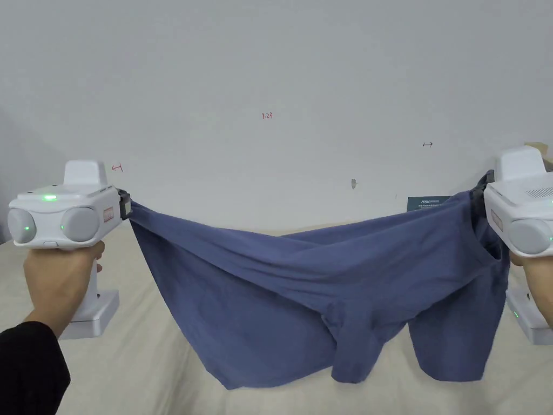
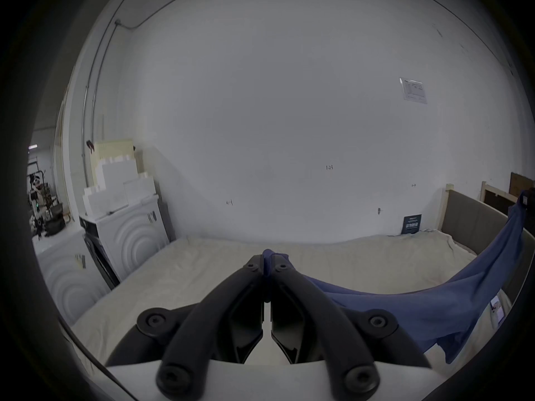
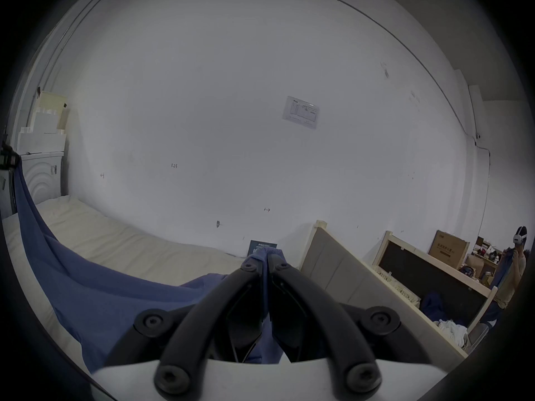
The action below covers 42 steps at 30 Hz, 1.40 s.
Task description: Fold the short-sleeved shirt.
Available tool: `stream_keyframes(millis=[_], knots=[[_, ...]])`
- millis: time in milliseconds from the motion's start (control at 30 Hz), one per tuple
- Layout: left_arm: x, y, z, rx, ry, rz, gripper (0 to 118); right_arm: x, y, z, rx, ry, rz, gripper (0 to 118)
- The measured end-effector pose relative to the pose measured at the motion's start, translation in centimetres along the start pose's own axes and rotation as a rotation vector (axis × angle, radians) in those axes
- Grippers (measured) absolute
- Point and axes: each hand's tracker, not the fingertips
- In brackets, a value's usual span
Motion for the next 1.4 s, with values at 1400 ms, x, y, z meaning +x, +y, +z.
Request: stream_keyframes(millis=[1400], knots=[[-8.3, -36.6, 16.9, -0.516, -0.030, 0.137, 0, -4.9, -32.4, 22.5, -0.535, 0.172, -0.213, 1]])
